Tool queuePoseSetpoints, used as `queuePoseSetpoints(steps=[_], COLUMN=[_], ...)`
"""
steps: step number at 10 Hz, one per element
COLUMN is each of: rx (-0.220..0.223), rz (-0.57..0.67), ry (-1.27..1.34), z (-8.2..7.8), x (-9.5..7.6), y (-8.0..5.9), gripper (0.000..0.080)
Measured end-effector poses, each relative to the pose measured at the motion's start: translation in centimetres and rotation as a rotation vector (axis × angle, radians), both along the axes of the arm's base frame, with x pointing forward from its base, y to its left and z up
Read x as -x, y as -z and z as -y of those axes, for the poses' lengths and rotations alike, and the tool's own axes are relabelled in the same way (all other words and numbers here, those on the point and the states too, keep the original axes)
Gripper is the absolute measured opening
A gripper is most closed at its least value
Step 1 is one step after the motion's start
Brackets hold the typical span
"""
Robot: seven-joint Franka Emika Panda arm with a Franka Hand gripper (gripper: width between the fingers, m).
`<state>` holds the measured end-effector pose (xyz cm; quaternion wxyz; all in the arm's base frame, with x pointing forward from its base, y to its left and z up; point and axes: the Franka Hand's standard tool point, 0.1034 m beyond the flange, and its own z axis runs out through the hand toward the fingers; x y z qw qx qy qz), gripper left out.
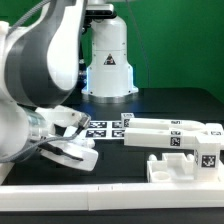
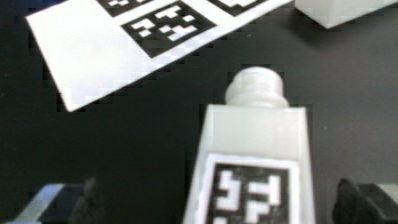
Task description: Assemble chair
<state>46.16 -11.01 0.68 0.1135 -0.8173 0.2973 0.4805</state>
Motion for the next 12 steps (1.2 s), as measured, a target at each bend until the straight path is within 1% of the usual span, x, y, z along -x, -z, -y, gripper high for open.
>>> queuePoseSetpoints(steps=[1,2,3,4,5,6,7,8,9,10,11,12], rx=[0.0,0.0,0.009,0.02,0.02,0.02,0.045,0.089,0.126,0.156,0.172,0.221], rz=[0.0,-0.001,0.012,0.033,0.045,0.073,0.156,0.261,0.327,0.382,0.422,0.516], ry=[0.0,0.0,-0.003,-0.012,-0.03,-0.049,-0.086,-0.129,-0.123,-0.125,-0.129,-0.146], z=[0.0,0.0,0.1,-0.1,-1.0,-2.0,-2.5,-3.0,-3.2,-3.3,-3.5,-4.4], x=[0.0,0.0,-0.2,-0.6,-0.9,-1.7,-3.1,-3.8,-3.5,-3.9,-4.3,-5.7], y=[0.0,0.0,0.2,-0.2,-1.4,-3.4,-5.0,-6.5,-6.1,-5.8,-6.1,-6.7], gripper=[0.0561,0.0417,0.0282,0.0282,0.028,0.028,0.028,0.028,0.028,0.028,0.0281,0.0281])
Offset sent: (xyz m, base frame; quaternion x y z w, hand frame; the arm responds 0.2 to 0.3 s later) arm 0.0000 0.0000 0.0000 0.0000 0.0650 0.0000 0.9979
